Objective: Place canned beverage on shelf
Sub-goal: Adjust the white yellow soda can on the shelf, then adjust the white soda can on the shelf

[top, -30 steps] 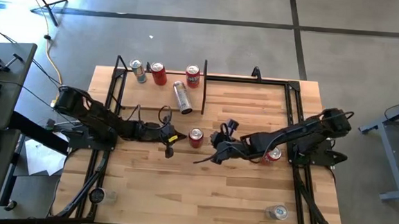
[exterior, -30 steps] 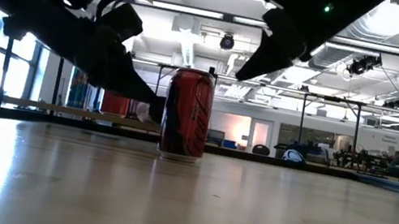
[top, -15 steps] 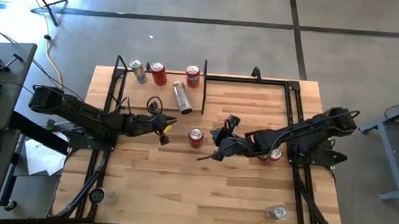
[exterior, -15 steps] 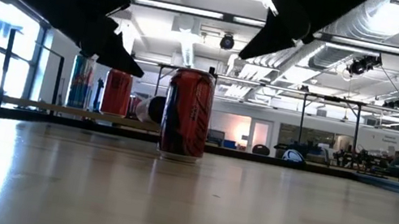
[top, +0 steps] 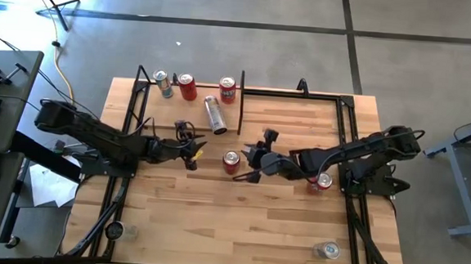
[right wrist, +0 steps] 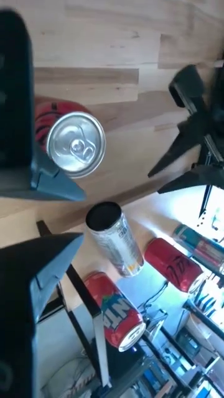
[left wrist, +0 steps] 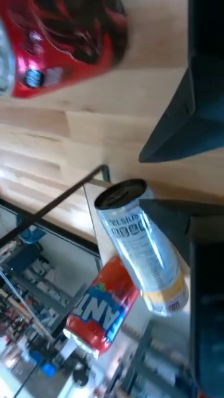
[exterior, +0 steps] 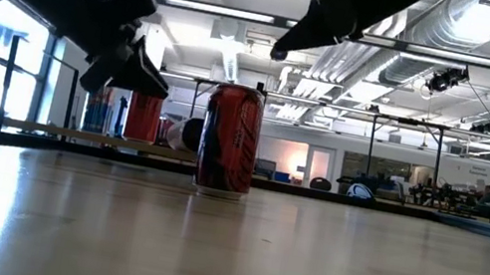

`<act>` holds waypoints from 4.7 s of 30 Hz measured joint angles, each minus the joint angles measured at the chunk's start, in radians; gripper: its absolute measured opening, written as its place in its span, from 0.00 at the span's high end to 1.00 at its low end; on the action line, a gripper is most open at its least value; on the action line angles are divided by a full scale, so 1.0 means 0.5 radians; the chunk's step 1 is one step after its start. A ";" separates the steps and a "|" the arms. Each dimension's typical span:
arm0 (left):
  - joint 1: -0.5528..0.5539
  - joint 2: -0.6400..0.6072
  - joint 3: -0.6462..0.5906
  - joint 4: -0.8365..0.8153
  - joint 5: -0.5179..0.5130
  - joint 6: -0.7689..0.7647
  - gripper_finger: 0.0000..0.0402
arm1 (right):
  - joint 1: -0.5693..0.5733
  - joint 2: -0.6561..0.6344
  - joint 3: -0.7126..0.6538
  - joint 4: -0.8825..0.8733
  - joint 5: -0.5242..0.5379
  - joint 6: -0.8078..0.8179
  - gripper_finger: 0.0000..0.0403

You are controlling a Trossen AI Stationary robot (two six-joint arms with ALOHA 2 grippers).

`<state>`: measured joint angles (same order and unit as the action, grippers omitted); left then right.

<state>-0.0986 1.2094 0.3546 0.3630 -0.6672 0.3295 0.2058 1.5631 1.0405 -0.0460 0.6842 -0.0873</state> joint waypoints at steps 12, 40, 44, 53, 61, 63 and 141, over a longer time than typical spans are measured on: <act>0.002 0.476 0.039 0.554 -0.152 0.512 0.31 | -0.011 0.001 0.000 -0.005 -0.009 0.001 0.56; 0.199 0.861 0.458 0.329 -0.415 0.123 0.45 | -0.011 0.002 0.000 -0.101 -0.014 0.076 0.55; 0.199 0.861 0.458 0.263 -0.388 0.081 0.57 | -0.011 0.002 0.000 -0.100 -0.014 0.075 0.55; 0.198 0.857 0.459 0.265 -0.356 0.077 0.86 | -0.011 0.002 0.000 -0.100 -0.014 0.075 0.55; 0.198 0.853 0.459 0.250 -0.440 0.077 0.99 | -0.011 0.002 0.000 -0.099 -0.014 0.075 0.55; 0.198 0.840 0.458 0.244 -0.452 0.078 1.00 | -0.010 0.002 0.000 -0.099 -0.014 0.075 0.55; 0.773 0.371 -0.095 0.445 0.338 -0.583 1.00 | -0.837 1.167 1.504 -0.970 -0.735 -0.192 1.00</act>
<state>0.2878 1.3949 0.3073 0.5856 -0.4982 0.0380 -0.2127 2.1466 1.7924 -0.5312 0.3169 -0.1835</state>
